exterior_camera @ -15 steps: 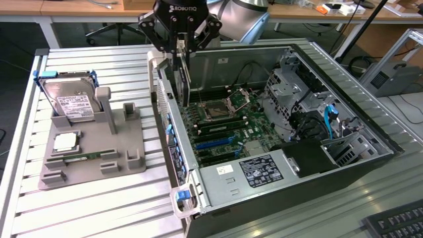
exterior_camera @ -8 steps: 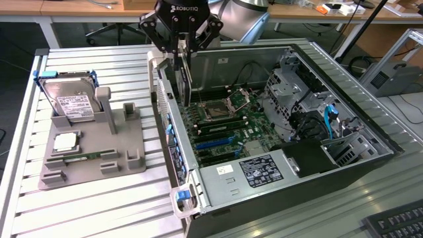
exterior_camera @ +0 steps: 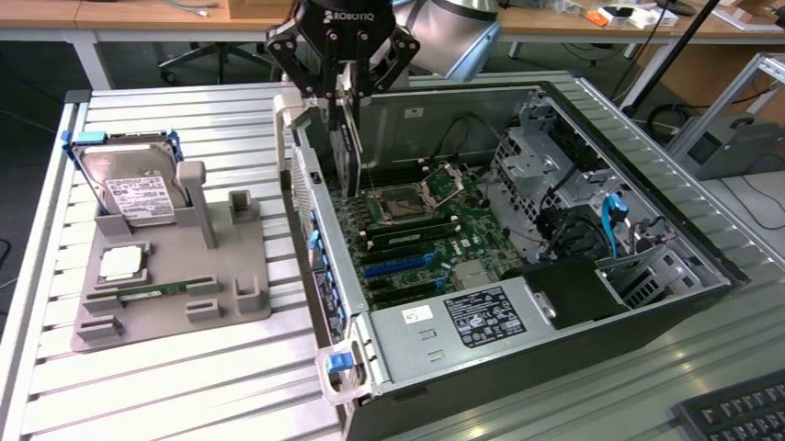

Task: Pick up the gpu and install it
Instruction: 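Pick up the gpu and move the gpu toward the slot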

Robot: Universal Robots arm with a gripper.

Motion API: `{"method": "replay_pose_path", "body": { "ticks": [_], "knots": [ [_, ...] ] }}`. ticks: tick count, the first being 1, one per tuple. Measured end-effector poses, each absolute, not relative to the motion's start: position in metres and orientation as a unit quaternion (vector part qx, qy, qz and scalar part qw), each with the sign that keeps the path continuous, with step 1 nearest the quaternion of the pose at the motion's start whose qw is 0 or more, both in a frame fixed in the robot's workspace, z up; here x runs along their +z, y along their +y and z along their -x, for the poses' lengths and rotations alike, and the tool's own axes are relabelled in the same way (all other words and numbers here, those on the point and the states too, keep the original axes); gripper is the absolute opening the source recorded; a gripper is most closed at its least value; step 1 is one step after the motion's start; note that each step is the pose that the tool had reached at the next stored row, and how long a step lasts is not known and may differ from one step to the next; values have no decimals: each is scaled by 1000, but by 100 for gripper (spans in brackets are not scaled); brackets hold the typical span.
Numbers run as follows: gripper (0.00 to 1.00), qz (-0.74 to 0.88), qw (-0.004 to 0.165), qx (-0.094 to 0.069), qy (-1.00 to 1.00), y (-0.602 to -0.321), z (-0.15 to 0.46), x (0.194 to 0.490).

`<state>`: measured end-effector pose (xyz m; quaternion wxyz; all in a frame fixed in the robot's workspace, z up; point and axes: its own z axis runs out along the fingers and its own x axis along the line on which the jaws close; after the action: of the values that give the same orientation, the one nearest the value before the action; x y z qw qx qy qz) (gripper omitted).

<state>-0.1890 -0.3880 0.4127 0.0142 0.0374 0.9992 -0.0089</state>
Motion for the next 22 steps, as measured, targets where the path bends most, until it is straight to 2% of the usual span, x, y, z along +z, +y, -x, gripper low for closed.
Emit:
{"method": "replay_pose_path", "body": {
  "ticks": [22],
  "knots": [
    [27,-37,14,-11,999,-388,172,405]
  ]
}}
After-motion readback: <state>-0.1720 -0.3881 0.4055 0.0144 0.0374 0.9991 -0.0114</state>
